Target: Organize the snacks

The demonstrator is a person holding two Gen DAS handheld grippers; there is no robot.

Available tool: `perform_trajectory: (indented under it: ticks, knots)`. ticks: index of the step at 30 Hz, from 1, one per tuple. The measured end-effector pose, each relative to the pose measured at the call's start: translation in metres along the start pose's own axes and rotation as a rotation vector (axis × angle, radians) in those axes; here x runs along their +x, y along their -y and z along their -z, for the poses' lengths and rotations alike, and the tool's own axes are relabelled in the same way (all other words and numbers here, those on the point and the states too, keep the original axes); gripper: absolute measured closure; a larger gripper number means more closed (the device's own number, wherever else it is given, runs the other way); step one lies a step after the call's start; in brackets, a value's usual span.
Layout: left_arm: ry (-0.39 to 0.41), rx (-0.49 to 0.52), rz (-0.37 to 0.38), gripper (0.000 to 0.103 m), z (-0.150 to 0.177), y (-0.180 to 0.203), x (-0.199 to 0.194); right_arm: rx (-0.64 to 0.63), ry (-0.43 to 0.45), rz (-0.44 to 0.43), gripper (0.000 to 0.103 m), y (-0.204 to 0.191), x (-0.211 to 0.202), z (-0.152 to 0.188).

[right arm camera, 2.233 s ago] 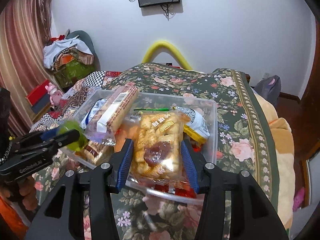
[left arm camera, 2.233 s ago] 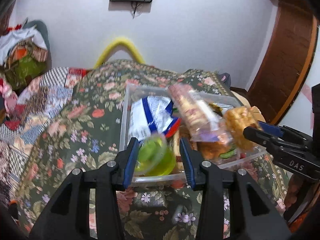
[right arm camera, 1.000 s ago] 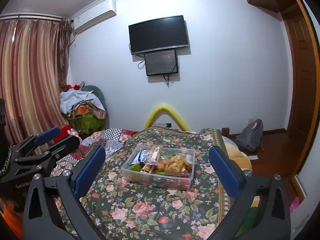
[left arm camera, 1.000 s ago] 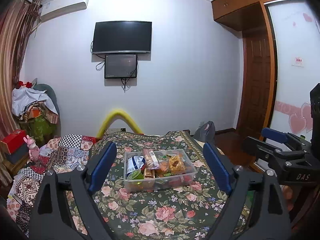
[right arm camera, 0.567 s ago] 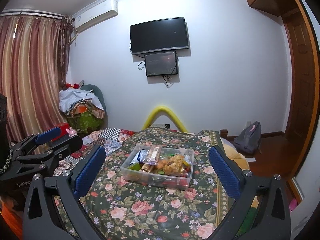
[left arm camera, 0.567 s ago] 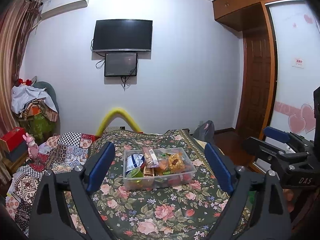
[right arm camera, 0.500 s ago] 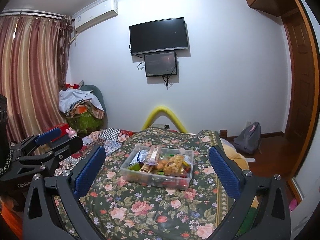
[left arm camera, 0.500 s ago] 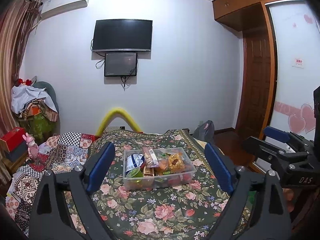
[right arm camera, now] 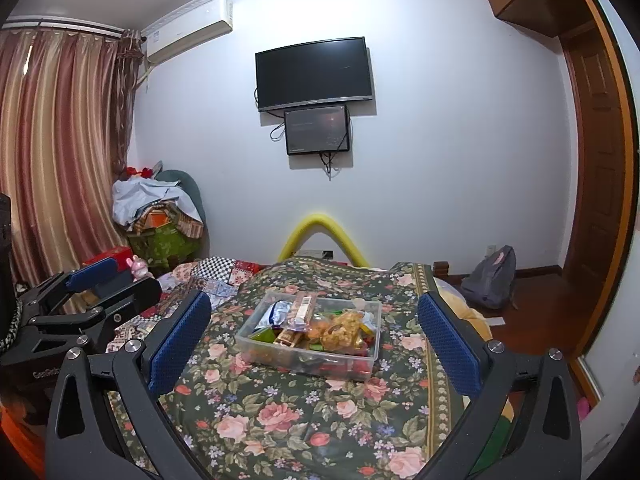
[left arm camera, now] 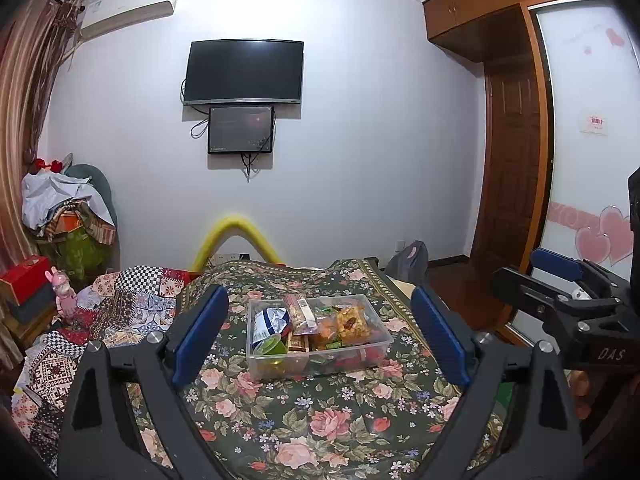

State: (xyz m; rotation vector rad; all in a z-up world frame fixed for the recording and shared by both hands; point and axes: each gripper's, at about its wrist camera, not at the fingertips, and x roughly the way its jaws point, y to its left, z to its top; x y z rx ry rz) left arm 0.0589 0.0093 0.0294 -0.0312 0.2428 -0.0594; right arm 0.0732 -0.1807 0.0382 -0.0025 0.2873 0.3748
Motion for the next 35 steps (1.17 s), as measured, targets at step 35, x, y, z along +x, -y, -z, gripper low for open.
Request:
perform_trajectory:
  ticks: [35]
  knots:
    - [-0.013,-0.015,0.012,0.003,0.0086,-0.0010,0.0004,-0.009,0.002,0.047,0.000,-0.0027,0.0013,0.0006]
